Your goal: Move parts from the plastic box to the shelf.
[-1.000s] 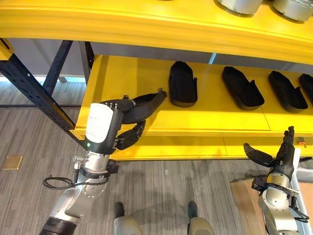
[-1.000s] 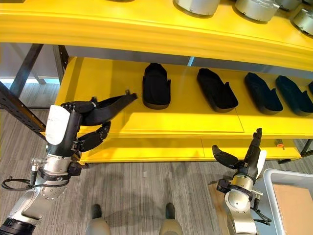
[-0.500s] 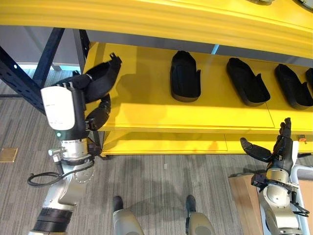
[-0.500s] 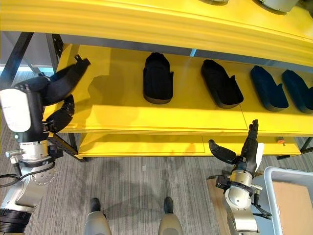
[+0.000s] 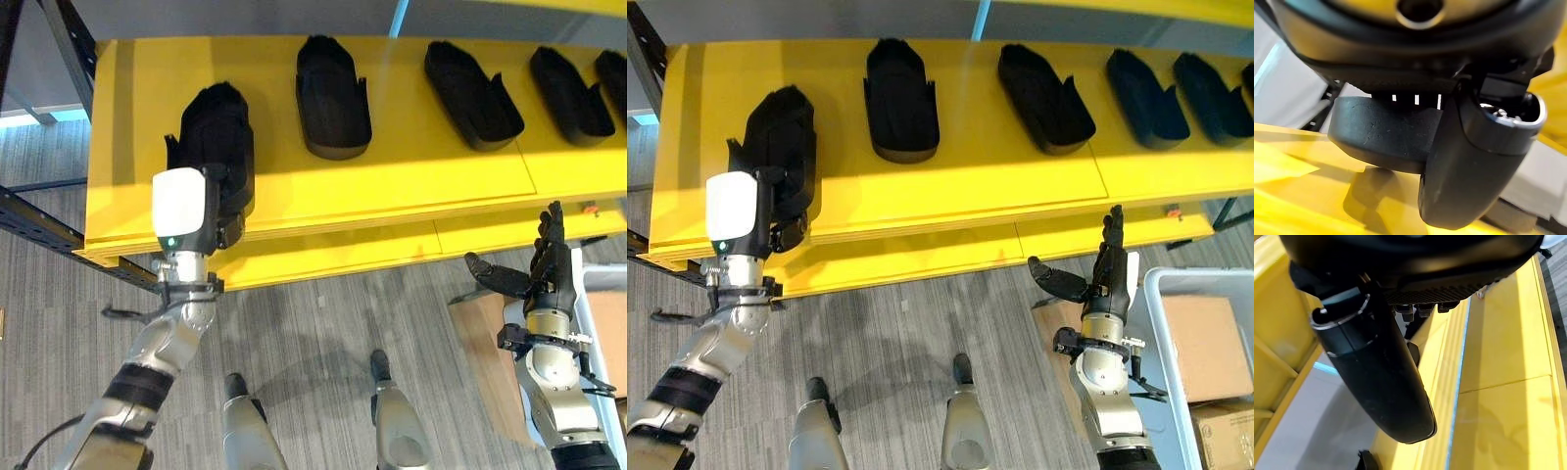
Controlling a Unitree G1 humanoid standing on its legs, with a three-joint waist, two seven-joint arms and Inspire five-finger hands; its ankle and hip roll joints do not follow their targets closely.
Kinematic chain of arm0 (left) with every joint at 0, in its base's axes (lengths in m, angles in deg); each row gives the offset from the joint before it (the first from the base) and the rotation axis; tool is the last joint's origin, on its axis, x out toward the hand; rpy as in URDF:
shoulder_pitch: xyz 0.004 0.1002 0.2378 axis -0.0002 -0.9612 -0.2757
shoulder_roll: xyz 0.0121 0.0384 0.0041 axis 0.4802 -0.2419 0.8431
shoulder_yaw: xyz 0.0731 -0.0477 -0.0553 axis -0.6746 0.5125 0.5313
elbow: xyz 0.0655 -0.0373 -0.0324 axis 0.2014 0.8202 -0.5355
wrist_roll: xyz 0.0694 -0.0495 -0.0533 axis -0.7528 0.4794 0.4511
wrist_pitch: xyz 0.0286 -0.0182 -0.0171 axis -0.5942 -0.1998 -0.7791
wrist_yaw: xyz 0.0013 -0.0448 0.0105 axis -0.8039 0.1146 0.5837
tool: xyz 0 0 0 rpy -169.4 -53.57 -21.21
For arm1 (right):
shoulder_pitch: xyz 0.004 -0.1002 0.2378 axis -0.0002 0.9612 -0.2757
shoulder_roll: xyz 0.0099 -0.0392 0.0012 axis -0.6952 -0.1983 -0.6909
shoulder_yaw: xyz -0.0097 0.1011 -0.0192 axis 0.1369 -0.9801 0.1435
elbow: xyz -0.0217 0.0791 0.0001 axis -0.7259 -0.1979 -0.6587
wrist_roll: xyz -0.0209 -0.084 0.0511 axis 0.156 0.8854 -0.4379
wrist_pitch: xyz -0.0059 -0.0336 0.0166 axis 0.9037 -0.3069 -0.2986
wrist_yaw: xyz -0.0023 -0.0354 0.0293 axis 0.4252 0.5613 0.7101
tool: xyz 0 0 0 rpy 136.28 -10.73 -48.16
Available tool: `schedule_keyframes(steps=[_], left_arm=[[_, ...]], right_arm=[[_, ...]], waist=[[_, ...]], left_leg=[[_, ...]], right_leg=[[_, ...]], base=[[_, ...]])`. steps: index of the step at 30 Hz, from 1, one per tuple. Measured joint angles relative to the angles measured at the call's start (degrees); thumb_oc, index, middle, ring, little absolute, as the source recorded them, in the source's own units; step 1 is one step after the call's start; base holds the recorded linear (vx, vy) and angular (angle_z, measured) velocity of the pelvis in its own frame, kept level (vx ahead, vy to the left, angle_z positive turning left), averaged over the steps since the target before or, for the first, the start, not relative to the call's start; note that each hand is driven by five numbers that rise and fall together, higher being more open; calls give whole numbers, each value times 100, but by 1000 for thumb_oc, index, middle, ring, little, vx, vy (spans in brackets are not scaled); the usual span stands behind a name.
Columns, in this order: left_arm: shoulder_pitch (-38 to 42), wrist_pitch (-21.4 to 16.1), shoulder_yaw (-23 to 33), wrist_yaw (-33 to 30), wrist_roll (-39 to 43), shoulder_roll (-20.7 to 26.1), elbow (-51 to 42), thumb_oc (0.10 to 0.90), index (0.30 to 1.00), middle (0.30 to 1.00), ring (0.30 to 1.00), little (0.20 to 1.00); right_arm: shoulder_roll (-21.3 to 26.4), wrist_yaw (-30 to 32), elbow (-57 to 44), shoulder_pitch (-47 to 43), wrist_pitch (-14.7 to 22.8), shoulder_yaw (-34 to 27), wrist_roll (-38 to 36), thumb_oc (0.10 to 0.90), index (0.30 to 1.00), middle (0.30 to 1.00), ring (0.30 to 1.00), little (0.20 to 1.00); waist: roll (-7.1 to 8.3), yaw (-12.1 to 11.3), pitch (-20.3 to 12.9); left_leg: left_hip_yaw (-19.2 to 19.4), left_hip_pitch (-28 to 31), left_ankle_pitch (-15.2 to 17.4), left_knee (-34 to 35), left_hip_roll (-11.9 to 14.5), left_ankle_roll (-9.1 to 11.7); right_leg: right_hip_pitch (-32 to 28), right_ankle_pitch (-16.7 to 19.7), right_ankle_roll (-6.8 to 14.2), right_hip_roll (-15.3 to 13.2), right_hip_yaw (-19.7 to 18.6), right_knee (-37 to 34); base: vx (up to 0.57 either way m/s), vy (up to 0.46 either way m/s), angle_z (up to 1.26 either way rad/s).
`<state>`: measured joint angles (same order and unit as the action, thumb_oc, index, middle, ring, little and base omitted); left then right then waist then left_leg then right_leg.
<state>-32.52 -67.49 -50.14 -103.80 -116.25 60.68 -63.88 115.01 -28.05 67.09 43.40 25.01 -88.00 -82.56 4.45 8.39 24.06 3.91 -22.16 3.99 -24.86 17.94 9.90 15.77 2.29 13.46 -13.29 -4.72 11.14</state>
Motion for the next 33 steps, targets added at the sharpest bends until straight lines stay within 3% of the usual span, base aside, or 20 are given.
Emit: schedule_keyframes(steps=[14,22,33], left_arm=[[704,754,-91,-323,460,-235,633,400,300,300,300,300],[848,798,59,-568,1182,-245,990,400,300,300,300,300],[905,948,344,-796,1583,-221,1559,400,300,300,300,300]], right_arm=[[353,-318,0,-528,-107,56,-1,900,1000,1000,1000,1000],[525,-500,0,-634,-175,55,-45,900,1000,1000,1000,1000],[802,-654,-5,-697,-241,185,-104,900,1000,1000,1000,1000]], waist=[[-173,199,200],[-354,298,303],[-363,417,306]], left_leg=[[72,-271,7,-105,-4,7],[70,-220,2,-99,-4,12],[125,-56,1,-76,-4,19]], right_leg=[[728,-298,-32,42,-254,817],[786,-385,-27,49,-267,1015],[885,-598,-62,63,-341,1413]], base=[[-51,32,-4],[-6,14,0],[7,8,-2]])
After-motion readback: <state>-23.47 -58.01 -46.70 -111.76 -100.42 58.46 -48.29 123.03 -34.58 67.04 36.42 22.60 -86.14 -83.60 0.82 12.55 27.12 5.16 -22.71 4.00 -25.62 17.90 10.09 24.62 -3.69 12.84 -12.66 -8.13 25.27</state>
